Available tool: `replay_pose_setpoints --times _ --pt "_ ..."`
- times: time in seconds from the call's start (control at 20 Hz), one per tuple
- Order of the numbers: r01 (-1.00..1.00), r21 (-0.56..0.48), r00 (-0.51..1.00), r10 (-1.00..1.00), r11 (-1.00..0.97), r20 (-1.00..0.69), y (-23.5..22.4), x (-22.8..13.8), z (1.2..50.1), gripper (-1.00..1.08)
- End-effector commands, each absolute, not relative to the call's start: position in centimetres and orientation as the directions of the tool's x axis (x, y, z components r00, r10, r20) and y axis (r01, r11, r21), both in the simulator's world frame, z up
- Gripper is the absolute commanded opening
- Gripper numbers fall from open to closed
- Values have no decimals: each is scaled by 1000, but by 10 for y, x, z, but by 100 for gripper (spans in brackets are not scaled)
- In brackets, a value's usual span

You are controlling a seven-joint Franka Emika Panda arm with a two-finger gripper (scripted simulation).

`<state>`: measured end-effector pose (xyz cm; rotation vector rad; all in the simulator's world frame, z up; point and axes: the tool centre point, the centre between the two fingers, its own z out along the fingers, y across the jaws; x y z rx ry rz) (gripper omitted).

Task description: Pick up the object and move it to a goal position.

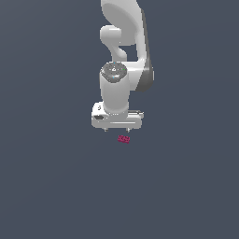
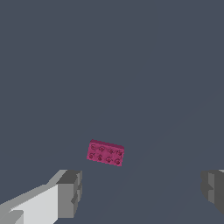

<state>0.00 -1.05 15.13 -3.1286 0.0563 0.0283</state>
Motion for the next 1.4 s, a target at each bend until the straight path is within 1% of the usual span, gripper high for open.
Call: replay_pose_setpoints --times 0.0,0.3,0.6,1.0,1.35 --pt "-38 -14 999 -37 -999 -15 -9 1 152 100" --pt "-15 -12 1000 -14 -1000 -16 -9 0 150 100" --pt "65 -9 998 65 -998 -15 -8 -1 144 100" --pt "250 -4 968 250 -968 -16 -6 -5 130 100" --pt "448 -1 894 448 -894 -16 -2 -10 116 100"
